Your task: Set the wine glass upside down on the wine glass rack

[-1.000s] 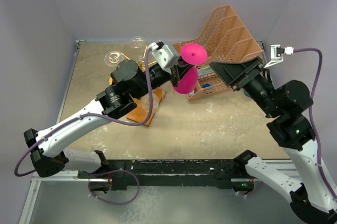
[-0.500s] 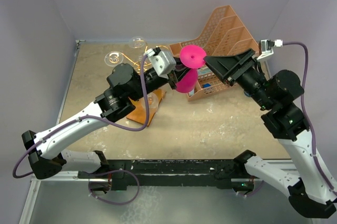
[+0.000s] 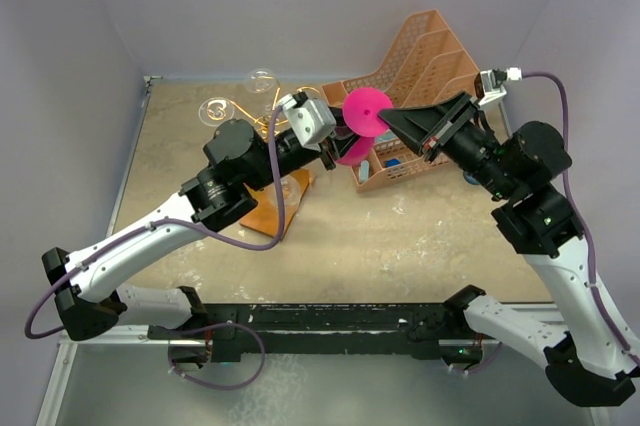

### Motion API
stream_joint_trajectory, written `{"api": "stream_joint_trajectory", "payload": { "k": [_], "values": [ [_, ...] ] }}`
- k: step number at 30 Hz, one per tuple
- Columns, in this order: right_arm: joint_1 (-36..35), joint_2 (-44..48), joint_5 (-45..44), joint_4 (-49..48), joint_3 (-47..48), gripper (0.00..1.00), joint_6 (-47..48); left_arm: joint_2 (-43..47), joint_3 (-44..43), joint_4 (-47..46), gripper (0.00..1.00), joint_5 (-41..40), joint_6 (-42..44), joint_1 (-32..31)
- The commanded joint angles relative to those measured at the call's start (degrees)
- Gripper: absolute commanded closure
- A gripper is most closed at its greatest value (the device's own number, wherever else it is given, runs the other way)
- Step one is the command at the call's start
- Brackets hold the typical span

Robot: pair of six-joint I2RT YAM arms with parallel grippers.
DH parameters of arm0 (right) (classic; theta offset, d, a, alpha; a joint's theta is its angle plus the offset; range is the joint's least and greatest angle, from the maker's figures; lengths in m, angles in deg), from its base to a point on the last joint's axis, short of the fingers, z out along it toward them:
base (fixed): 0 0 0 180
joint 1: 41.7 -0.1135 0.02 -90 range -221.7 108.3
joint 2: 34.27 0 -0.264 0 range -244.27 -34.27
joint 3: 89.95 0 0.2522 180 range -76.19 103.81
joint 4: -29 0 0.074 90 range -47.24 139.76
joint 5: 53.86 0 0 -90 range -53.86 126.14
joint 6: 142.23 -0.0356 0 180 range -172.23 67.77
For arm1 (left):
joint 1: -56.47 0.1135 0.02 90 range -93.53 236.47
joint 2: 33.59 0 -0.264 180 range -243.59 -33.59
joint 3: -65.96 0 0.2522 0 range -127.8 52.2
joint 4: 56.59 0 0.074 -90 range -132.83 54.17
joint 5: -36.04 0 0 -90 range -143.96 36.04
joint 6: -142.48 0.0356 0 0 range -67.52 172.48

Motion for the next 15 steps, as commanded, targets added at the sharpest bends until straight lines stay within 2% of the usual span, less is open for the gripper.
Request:
{"api": "stream_joint_trajectory", "payload": {
  "k": [1, 3, 6, 10, 15],
  "values": [
    [0.0, 0.4, 0.5, -2.0, 0.9, 1.0, -2.1, 1.0, -1.7, -3.6, 0.67, -2.2, -3.9, -0.1],
    [0.0, 0.6, -1.0, -1.3, 1.4, 1.0, -2.1, 1.8, -2.0, -2.6, 0.53, -4.1, -7.4, -0.1],
    [0.0, 1.0, -4.0, -0.9, 1.9, 1.0, -1.4, 3.8, -0.9, -1.5, 0.47, -8.7, -11.0, -0.1],
    [0.0, 0.7, -10.3, -0.7, 3.8, 1.0, 2.3, 7.7, 0.0, 2.5, 0.46, -17.0, -16.5, -0.1],
    [0.0, -2.1, -14.4, -5.8, 3.9, 1.0, 7.7, 14.6, 1.5, 7.9, 0.46, -24.9, -23.4, -0.1]
  ]
}}
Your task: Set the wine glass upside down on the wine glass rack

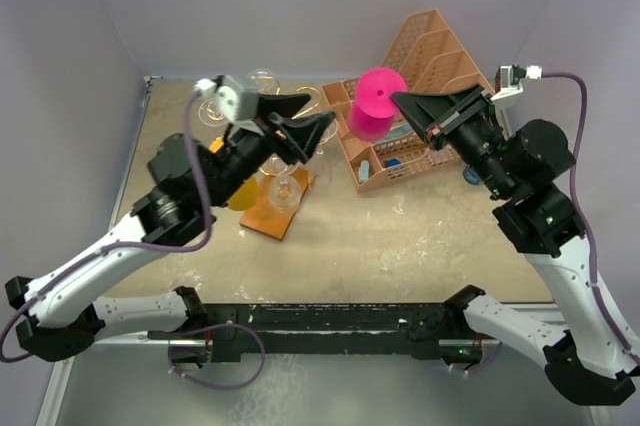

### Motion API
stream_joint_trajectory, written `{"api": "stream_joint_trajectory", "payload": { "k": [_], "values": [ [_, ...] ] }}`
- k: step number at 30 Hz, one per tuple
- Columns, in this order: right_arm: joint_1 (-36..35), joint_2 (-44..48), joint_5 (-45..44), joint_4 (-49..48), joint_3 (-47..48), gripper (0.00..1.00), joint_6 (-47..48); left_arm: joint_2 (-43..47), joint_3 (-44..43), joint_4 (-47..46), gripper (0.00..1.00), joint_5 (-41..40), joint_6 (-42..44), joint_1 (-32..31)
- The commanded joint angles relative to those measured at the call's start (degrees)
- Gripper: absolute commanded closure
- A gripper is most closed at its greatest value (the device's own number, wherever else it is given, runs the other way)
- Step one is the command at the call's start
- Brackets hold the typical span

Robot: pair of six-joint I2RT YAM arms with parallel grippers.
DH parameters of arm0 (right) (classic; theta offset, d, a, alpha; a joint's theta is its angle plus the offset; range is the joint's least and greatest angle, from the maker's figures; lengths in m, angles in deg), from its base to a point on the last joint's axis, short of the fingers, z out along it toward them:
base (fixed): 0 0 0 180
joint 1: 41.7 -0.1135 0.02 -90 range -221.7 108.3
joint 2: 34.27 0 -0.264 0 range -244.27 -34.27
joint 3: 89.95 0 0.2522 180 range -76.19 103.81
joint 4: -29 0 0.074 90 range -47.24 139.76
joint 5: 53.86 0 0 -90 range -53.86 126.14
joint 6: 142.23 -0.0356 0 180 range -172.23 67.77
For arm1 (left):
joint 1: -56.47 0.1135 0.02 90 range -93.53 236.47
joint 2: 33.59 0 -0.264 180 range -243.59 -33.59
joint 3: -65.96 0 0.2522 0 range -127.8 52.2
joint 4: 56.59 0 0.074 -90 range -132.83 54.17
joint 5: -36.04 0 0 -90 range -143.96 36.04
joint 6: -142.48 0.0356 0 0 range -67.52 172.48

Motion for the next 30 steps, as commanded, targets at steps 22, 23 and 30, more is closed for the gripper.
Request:
{"api": "stream_joint_trajectory", "payload": {
  "k": [22, 23, 30],
  "values": [
    [0.0, -31.0, 1.3, -16.1, 15.2, 1.0, 17.5, 23.3, -2.2, 39.4, 0.45, -24.8, -24.7, -0.1],
    [0.0, -32.1, 2.3, -16.1, 15.7, 1.0, 17.5, 23.9, -2.1, 39.9, 0.45, -25.3, -24.9, -0.1],
    [0.0, -37.3, 7.4, -16.2, 17.1, 1.0, 17.5, 26.9, -1.7, 43.2, 0.45, -28.9, -25.6, -0.1]
  ]
}}
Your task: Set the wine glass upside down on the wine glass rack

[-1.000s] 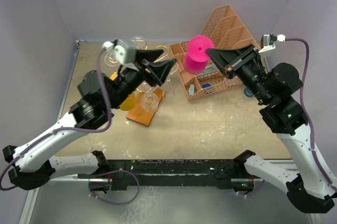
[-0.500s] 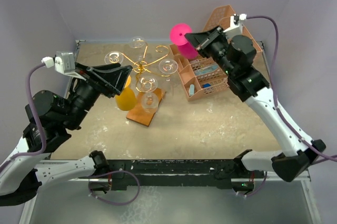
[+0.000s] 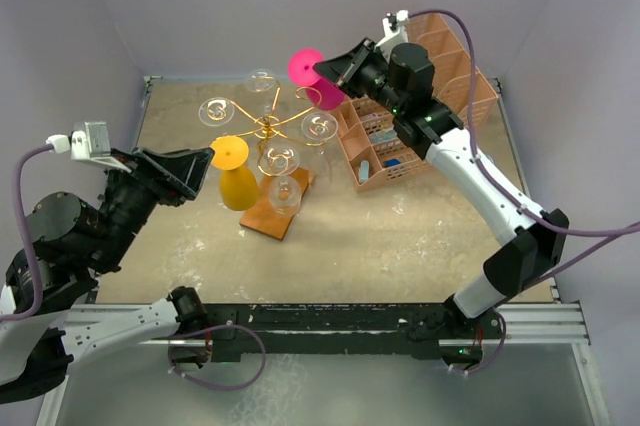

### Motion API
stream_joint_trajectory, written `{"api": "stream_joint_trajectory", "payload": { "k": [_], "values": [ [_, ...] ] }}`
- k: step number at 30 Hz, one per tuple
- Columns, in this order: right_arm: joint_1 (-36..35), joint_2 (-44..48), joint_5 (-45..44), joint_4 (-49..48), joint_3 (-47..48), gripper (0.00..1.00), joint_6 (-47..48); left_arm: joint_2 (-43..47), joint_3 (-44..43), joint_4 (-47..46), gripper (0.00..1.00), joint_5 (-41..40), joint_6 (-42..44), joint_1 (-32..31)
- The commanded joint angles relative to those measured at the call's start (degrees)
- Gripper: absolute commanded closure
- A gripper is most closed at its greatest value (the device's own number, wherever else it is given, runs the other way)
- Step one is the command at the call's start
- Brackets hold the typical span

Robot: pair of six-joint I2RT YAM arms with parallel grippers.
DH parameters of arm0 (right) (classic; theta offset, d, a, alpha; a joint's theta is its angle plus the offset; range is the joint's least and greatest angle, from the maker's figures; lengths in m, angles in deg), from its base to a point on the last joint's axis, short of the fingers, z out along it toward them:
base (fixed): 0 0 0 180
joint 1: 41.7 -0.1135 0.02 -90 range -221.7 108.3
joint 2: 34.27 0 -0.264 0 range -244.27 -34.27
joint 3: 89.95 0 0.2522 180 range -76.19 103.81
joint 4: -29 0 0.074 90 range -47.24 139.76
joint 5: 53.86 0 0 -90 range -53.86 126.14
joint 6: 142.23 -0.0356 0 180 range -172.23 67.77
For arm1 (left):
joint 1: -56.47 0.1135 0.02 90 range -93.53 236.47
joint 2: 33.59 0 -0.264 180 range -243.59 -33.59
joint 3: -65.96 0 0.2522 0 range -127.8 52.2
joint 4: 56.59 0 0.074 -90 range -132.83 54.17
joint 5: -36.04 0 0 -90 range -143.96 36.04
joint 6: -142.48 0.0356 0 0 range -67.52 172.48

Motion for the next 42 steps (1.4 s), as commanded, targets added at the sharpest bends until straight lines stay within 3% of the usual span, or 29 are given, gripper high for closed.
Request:
{"api": "stream_joint_trajectory", "payload": {
  "k": [1, 22, 30, 42],
  "values": [
    [0.0, -1.4, 4.9, -3.0, 4.0, 1.0, 1.3, 1.1, -0.1, 2.1, 0.45, -3.1, -1.4, -0.1],
    [0.0, -7.4, 15.4, -0.6, 6.2, 1.0, 1.6, 0.8, -0.5, 4.8, 0.45, -5.5, -1.3, 0.0],
    [-0.1, -5.8, 19.0, -0.3, 4.0, 1.0, 1.4, 0.7, -0.4, 4.1, 0.45, -6.3, -1.2, 0.0],
    [-0.2, -1.3, 17.1, -0.9, -1.2, 1.0, 0.9, -0.4, -0.8, 6.9, 0.45, -9.9, -3.9, -0.1]
  ]
}}
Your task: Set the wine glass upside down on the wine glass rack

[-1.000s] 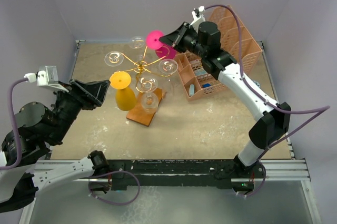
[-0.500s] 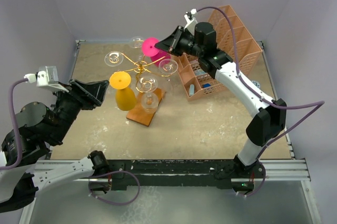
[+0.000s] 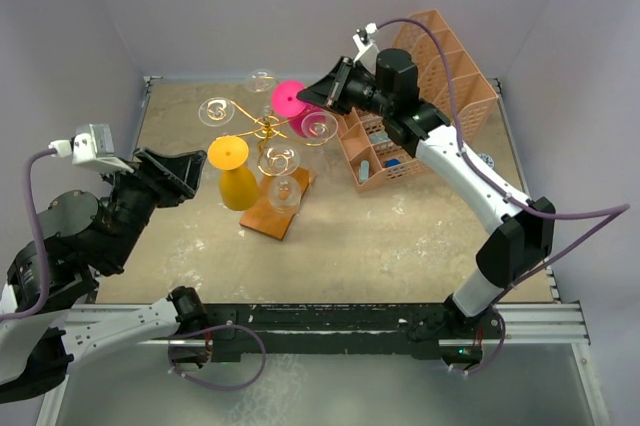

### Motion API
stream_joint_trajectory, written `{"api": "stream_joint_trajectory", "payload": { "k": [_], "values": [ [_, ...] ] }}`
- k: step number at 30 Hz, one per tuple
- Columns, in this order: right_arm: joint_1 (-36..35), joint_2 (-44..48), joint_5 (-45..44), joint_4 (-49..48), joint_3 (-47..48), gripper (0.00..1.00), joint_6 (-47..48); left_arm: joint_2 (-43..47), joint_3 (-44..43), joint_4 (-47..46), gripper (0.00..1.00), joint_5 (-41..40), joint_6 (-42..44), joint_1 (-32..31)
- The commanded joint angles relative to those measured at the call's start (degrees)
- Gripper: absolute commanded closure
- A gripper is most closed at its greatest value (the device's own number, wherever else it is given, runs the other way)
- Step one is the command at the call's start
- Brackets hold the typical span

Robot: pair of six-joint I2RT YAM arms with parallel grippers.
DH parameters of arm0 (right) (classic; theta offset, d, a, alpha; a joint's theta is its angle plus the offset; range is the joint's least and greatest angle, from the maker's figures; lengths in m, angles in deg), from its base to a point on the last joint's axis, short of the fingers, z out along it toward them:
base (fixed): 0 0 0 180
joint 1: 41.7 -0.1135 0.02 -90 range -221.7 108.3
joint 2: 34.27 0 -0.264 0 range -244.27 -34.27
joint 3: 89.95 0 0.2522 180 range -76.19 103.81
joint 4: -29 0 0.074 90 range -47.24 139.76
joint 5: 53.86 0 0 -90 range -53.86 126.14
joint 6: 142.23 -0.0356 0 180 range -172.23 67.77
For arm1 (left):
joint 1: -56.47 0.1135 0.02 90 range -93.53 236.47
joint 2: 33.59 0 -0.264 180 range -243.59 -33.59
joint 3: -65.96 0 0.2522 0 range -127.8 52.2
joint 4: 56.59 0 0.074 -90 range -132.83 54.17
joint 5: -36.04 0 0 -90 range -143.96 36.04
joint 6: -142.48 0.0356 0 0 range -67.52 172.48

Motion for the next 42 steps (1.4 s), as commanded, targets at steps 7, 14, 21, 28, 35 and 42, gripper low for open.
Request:
{"api": "stream_joint_trajectory", "payload": {
  "k": [7, 14, 21, 28, 35, 42],
  "values": [
    [-0.2, 5.9, -2.2, -2.1, -1.7, 1.0, -0.6, -0.7, -0.8, 1.0, 0.45, -2.9, -2.3, 0.0],
    [-0.2, 9.1, -8.7, -1.3, -5.1, 1.0, -1.3, -1.3, -2.0, 2.2, 0.45, -3.6, -3.2, -0.1],
    [-0.2, 9.9, -12.2, -0.9, -4.8, 1.0, -1.2, -2.1, -2.6, 3.2, 0.45, -3.2, -4.3, -0.1],
    [-0.2, 8.2, -15.8, 0.1, -1.2, 1.0, 1.1, -2.1, -2.5, 3.1, 0.44, -2.7, -4.0, -0.1],
    [-0.2, 3.3, -13.7, 2.2, 4.9, 0.95, 4.4, -1.7, -2.0, 3.1, 0.44, -2.8, -4.2, 0.0],
    [-0.2, 0.5, -12.0, 3.8, 7.3, 0.89, 6.0, -1.6, -2.1, 3.2, 0.44, -2.9, -4.2, -0.1]
  ]
}}
